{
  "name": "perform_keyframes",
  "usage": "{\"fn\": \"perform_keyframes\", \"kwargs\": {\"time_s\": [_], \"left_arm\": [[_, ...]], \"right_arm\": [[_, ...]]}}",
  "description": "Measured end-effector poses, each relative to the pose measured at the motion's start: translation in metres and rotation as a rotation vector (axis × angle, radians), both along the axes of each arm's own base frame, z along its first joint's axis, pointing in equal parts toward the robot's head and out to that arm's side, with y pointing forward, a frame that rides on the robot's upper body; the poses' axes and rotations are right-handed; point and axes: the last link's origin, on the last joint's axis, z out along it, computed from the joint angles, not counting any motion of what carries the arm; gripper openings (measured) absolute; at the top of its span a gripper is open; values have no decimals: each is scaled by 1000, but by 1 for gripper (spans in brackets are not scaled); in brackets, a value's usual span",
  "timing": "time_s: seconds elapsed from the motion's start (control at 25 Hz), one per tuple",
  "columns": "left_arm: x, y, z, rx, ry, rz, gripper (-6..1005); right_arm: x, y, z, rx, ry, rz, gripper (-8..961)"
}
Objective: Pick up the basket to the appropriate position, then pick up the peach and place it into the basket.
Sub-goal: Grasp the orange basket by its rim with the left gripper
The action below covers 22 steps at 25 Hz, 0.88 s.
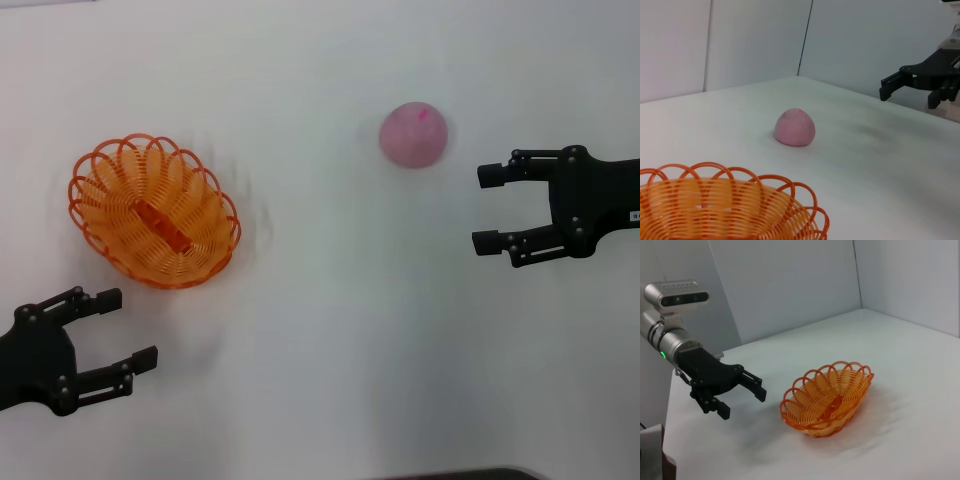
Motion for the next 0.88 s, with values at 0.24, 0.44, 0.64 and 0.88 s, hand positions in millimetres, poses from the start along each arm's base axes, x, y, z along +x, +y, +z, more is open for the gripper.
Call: {"fn": "perform_keyframes", "kwargs": {"time_s": [0.24,0.44,0.64,0.88], "left_arm": [[0,0,0,-3,-4,5,841],[1,0,0,-5,-6,4,840],[1,0,0,-5,-7,4,840],[2,2,3,-13,-2,12,839]], "right_arm": [[0,1,0,2,-2,0,915],[0,0,0,2,-2,-2,914],[1,0,0,1,-1,-3,914],[0,0,-1,-1,-1,-2,914]]}}
